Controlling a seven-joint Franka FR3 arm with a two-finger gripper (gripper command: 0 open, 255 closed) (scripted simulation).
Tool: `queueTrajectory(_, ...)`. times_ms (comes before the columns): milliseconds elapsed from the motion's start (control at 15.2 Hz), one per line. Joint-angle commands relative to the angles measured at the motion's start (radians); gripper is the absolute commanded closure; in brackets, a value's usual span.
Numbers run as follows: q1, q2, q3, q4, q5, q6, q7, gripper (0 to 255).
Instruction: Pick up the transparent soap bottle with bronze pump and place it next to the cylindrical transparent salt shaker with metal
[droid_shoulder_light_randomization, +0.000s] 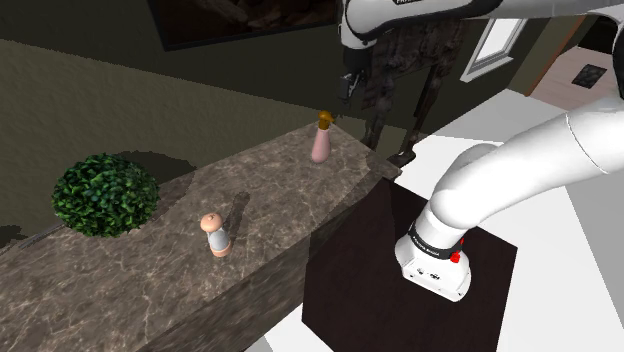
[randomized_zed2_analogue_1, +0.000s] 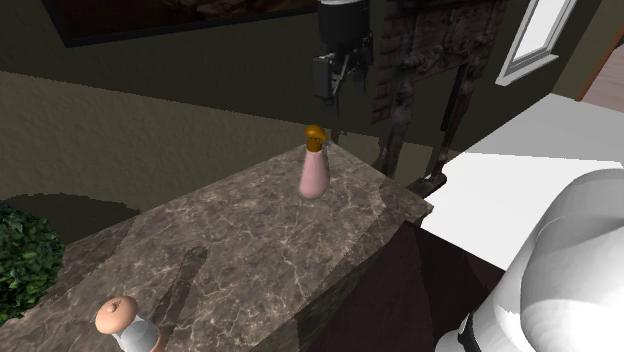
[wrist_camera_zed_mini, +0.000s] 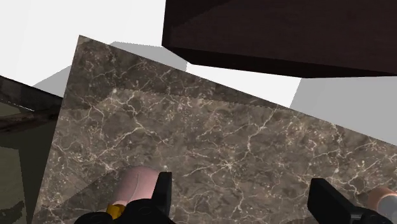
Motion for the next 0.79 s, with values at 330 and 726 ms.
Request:
queueTrajectory(330,-0.02,0.236,-0.064,0.068,-0.016,0.191,-0.055,0)
queueTrajectory(726,-0.039,0.454,-0.11,0.179,0.004,0.316,-0.116,0)
